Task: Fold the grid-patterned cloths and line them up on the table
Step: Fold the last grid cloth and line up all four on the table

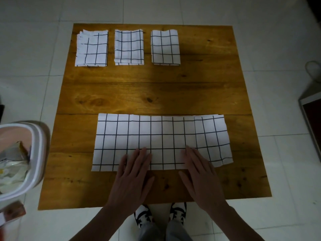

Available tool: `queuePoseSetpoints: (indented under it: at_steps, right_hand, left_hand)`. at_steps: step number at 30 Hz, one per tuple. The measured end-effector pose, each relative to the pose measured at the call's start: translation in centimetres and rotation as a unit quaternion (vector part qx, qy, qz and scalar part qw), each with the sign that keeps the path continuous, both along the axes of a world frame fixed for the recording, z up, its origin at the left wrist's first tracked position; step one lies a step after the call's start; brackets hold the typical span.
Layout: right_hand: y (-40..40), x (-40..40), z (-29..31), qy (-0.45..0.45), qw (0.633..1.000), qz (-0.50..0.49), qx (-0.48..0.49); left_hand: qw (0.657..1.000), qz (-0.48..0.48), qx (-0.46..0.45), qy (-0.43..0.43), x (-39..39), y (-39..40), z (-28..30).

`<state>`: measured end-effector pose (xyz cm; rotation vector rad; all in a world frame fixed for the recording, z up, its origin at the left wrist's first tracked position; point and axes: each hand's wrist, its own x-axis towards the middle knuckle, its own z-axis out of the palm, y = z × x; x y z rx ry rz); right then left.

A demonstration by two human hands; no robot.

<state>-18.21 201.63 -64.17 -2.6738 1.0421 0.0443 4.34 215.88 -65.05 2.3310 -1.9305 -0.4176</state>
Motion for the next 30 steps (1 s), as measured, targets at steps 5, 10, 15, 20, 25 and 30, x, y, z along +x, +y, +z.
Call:
queuePoseSetpoints:
  at_steps: [5,10,15,20,25,30]
  right_hand:
    - [-3.5,-0.1,0.2,-0.002,0.999,-0.045,-0.008]
    - [-6.8,-0.9,-0.6,0.056,0.994,-0.096,-0.015]
    - [-6.0,-1.9,-1.3,0.047,0.989,-0.142,-0.023]
    - [-6.0,-2.1,-1.5,0.038,0.987,-0.157,-0.018]
    - [-5.5,-1.2,0.2,0.041,0.991,-0.112,-0.062]
    - [-2.6,3.0,0.3,0.031,0.998,0.018,-0.042]
  left_hand:
    - [1.000,0.003,-0.021,-0.004,-0.8,-1.0,0.0]
    - [0.999,0.000,-0.035,0.006,-1.5,-3.1,-0.4]
    - [0.999,0.016,-0.028,0.007,-2.0,-3.9,-0.9]
    - [1.000,0.017,-0.024,0.011,-2.0,-3.8,-1.0]
    - [0.998,0.038,-0.046,0.011,-2.7,-4.8,0.0]
    - [0.999,0.013,-0.035,0.020,-4.4,-6.5,-0.5]
